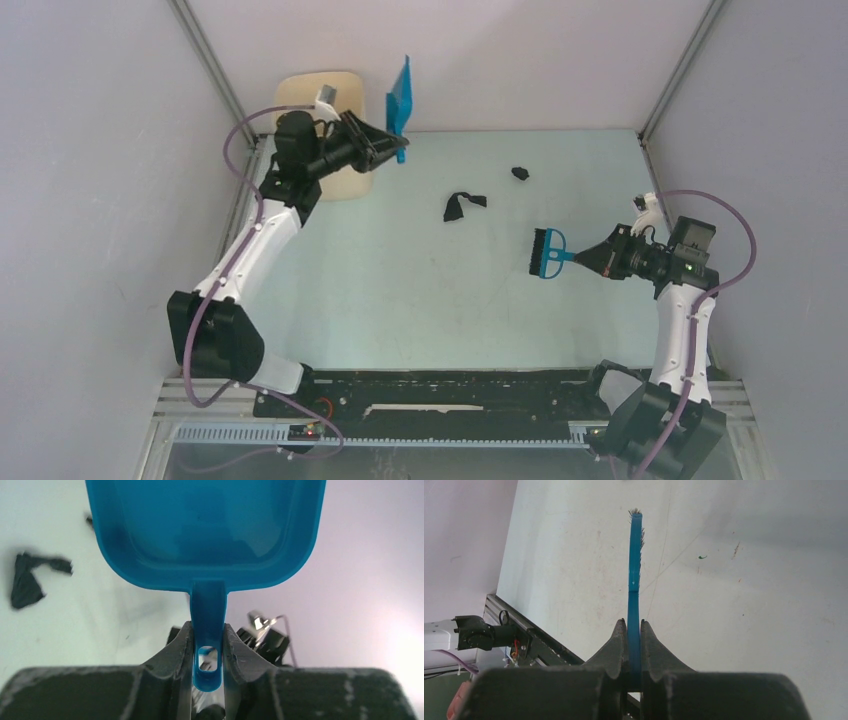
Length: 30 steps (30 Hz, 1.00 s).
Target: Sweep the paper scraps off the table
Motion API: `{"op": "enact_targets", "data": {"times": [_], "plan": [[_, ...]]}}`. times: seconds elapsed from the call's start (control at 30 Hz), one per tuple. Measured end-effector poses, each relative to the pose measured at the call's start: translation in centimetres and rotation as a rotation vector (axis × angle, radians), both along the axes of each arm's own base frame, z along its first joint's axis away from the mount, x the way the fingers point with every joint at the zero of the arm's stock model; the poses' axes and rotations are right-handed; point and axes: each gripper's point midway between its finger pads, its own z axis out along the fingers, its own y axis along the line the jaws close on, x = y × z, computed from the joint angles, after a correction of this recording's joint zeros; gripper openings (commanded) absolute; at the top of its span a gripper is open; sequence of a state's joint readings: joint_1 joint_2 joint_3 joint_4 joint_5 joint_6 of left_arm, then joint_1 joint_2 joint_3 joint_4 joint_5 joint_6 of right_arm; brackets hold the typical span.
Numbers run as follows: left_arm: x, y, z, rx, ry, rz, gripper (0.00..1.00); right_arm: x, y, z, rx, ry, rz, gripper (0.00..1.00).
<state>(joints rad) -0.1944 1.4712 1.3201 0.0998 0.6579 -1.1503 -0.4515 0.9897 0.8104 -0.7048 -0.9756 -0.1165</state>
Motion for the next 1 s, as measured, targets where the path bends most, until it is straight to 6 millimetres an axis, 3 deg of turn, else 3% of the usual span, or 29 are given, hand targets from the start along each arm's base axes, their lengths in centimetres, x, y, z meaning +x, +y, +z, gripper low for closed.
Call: {"op": "enact_targets", "data": {"times": [0.13, 0.2, 0.27, 0.37, 0.5, 0.77, 1.0], "plan": [[-3.5, -2.6, -3.7, 0.170, 0.030, -0.078, 0.08, 0.0, 0.0, 0.1, -0.003, -0.004, 0.000, 0.00], [-5.3, -3.4, -6.7, 0.256, 0.065, -0.117, 0.08, -0.1, 0.0, 0.2, -0.005, -0.009, 0.000, 0.00], [-8.5, -4.9, -9.6, 0.353, 0.091, -0.189, 0.08, -0.1, 0.0, 0.2, -0.007, -0.012, 0.000, 0.00], [-12.6, -5.5, -14.1, 0.524, 0.130, -0.266, 0.08, -0.1, 0.0, 0.2, -0.007, -0.013, 0.000, 0.00], [-16.6, -3.6, -18.1, 0.740, 0.140, -0.309, 0.09, -0.1, 0.0, 0.3, -0.010, -0.017, -0.001, 0.00], [-20.1, 1.3, -24.0, 1.063, 0.170, -0.312, 0.11, -0.2, 0.0, 0.6, -0.019, -0.029, -0.003, 0.00], [-23.1, 1.6, -28.6, 1.276, 0.191, -0.417, 0.15, -0.2, 0.0, 0.5, -0.020, -0.028, -0.004, 0.00]]}}
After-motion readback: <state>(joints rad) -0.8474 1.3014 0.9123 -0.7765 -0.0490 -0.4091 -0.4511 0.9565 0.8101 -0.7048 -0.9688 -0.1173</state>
